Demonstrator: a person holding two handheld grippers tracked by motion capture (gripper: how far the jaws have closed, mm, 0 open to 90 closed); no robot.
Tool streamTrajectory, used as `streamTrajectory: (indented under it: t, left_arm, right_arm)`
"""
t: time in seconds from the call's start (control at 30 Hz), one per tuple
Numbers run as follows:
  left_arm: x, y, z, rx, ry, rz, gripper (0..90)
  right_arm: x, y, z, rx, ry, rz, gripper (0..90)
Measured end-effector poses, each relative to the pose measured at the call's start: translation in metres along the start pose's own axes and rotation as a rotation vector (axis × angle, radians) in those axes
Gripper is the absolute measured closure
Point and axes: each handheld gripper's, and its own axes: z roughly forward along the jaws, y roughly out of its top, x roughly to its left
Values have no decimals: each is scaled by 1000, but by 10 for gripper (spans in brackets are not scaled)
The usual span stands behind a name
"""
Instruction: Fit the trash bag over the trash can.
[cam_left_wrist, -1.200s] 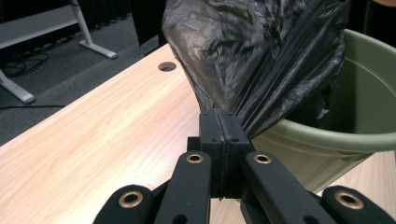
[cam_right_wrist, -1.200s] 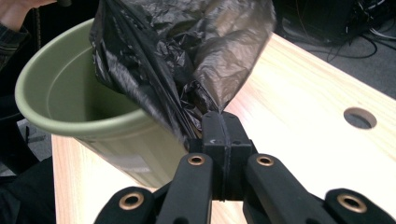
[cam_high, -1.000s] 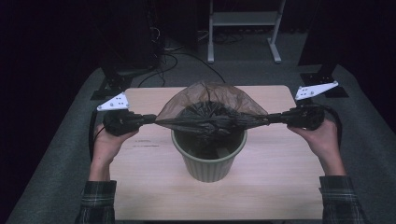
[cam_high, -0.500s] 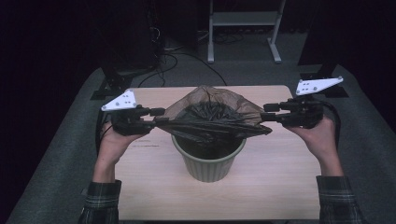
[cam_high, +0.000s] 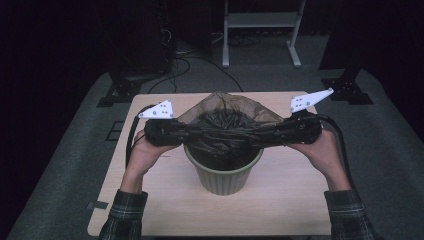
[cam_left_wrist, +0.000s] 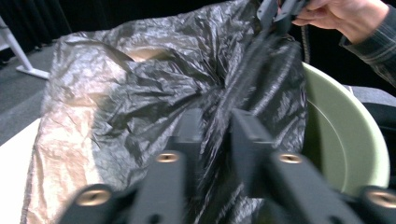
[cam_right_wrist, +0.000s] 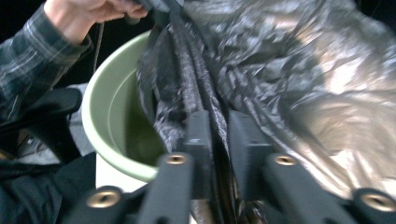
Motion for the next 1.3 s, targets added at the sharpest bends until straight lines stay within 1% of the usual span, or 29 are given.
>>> streamTrajectory:
  t: [0.07, 0.1, 0.13, 0.23, 0.37, 0.4, 0.43, 0.47, 0.6, 0.77, 0.8, 0.83, 0.9, 0.93, 1.0, 1.07, 1.1, 1.17, 1.2, 1.23, 1.27, 1.3]
  left_arm:
    - [-1, -2, -3, -10, -24, -9, 883]
    - [-1, -4, -6, -22, -43, -16, 893]
    - [-2, -5, -7, -28, -53, -20, 895]
    - [-7, -8, -13, -54, -81, -34, 896]
    - [-16, -15, -22, -103, -112, -52, 895]
    - [-19, -17, -24, -108, -121, -59, 895]
    - [-19, -17, -24, -108, -121, -59, 895]
    - [-23, -21, -26, -117, -129, -63, 895]
    - [-32, -31, -30, -126, -153, -68, 894]
    - [-41, -44, -32, -91, -176, -78, 894]
    - [-42, -47, -32, -89, -185, -86, 894]
    - [-43, -49, -32, -86, -184, -86, 894]
    - [-44, -56, -32, -76, -199, -97, 894]
    - [-44, -57, -31, -72, -198, -100, 894]
    - [-44, -62, -29, -48, -199, -107, 894]
    - [-43, -67, -25, -32, -215, -114, 894]
    - [-43, -68, -23, -15, -217, -113, 894]
    - [-43, -72, -19, 25, -206, -114, 893]
    - [-43, -74, -18, 33, -204, -117, 892]
    - [-42, -76, -17, 36, -198, -119, 887]
    - [-42, -77, -18, 43, -184, -117, 881]
    - [-41, -77, -19, 45, -168, -117, 873]
  right_arm:
    - [2, -2, 2, 11, 11, -4, 893]
    - [3, -3, 2, 9, 23, -8, 896]
    - [5, -4, 2, 5, 41, -5, 898]
    - [10, -5, 1, -8, 62, -12, 898]
    - [21, -6, -1, -27, 95, -21, 898]
    - [25, -7, -1, -34, 103, -21, 898]
    - [28, -8, -1, -36, 113, -25, 897]
    - [30, -9, 0, -36, 119, -29, 898]
    - [42, -14, 4, -20, 137, -37, 897]
    - [51, -22, 12, 15, 167, -42, 898]
    - [52, -24, 15, 19, 180, -44, 898]
    - [54, -26, 17, 28, 195, -44, 898]
    - [57, -30, 22, 45, 212, -44, 898]
    - [59, -32, 24, 53, 221, -49, 898]
    - [59, -34, 28, 68, 225, -44, 898]
    - [58, -37, 32, 83, 226, -36, 898]
    - [58, -39, 34, 93, 225, -31, 897]
    - [59, -40, 37, 123, 208, -33, 898]
    - [59, -41, 38, 135, 204, -31, 898]
    - [59, -43, 39, 136, 202, -30, 898]
    - [58, -44, 38, 136, 207, -25, 897]
    - [57, -45, 37, 136, 204, -23, 861]
